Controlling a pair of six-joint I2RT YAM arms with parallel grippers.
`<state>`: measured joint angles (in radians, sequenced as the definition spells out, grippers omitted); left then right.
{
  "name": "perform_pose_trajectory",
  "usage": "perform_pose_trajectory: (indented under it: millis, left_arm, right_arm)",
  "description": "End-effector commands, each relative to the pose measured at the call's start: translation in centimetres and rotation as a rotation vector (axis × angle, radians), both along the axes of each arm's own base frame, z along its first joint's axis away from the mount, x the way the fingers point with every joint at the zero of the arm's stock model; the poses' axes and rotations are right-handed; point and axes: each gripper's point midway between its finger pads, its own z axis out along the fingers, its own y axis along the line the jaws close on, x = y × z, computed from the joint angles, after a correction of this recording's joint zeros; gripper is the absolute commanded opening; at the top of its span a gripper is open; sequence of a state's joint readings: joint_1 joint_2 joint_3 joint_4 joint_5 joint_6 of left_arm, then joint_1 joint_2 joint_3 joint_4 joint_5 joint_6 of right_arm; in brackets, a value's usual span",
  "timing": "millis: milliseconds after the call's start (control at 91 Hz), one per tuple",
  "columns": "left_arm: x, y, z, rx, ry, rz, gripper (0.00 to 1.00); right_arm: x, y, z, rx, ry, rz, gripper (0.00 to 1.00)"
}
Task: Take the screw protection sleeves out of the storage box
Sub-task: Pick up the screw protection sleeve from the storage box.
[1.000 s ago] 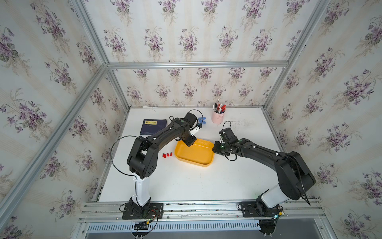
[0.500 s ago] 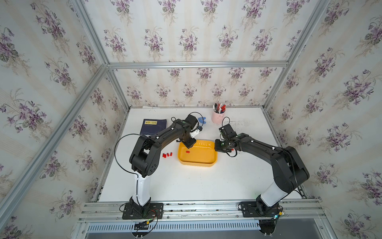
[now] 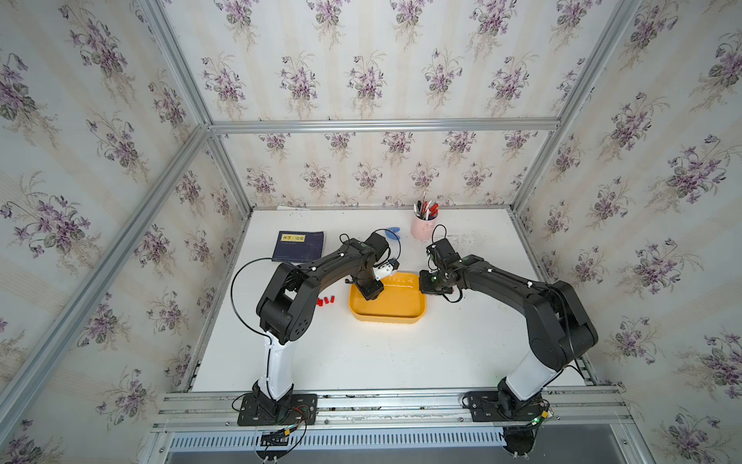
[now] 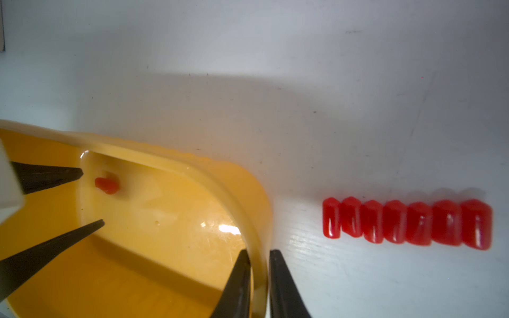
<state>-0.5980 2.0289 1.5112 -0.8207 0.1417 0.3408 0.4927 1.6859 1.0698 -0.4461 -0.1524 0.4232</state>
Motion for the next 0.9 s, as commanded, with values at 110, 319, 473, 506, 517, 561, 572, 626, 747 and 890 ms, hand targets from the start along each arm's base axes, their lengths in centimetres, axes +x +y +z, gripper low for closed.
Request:
perform_pose_trajectory:
  millis: [110, 319, 473, 506, 517, 561, 572, 626, 747, 890]
  left_arm:
    - [0.3, 0.5, -1.1, 0.058, -0.019, -0.024, 0.51]
    - [1.9, 1.2, -1.6, 0.110, -0.094, 0.020, 0.51]
    - [2.4, 0.6, -0.7, 0.077, -0.154, 0.026, 0.52]
    - [2.6, 0.7, -0.8, 0.086, -0.161, 0.029, 0.52]
    - [2.6, 0.7, -0.8, 0.089, -0.160, 0.030, 0.52]
    - [2.7, 0.5, -1.0, 0.089, -0.154, 0.027, 0.52]
    - [2.6, 0.5, -1.1, 0.090, -0.150, 0.026, 0.52]
    - [2.6, 0.3, -1.3, 0.090, -0.144, 0.023, 0.51]
    - [2.5, -0.2, -1.6, 0.067, -0.128, 0.022, 0.51]
    - [2.5, -0.1, -1.9, 0.079, -0.122, 0.027, 0.46]
  right_arm:
    - [0.0, 0.0, 0.1, -0.005, 0.001, 0.018, 0.18]
    - [0.1, 0.3, 0.3, 0.008, -0.006, 0.022, 0.19]
    - [0.1, 0.2, 0.3, 0.006, -0.007, 0.026, 0.19]
    - [0.1, 0.3, 0.2, 0.006, -0.006, 0.027, 0.19]
    - [0.1, 0.3, 0.2, 0.007, -0.005, 0.028, 0.19]
    - [0.1, 0.3, 0.2, 0.008, -0.004, 0.030, 0.19]
    - [0.1, 0.3, 0.1, 0.007, -0.003, 0.031, 0.19]
    - [0.0, 0.2, 0.2, 0.003, -0.005, 0.032, 0.18]
    - [0.0, 0.2, 0.3, 0.001, -0.006, 0.036, 0.18]
    - [0.0, 0.2, 0.3, 0.001, -0.009, 0.038, 0.18]
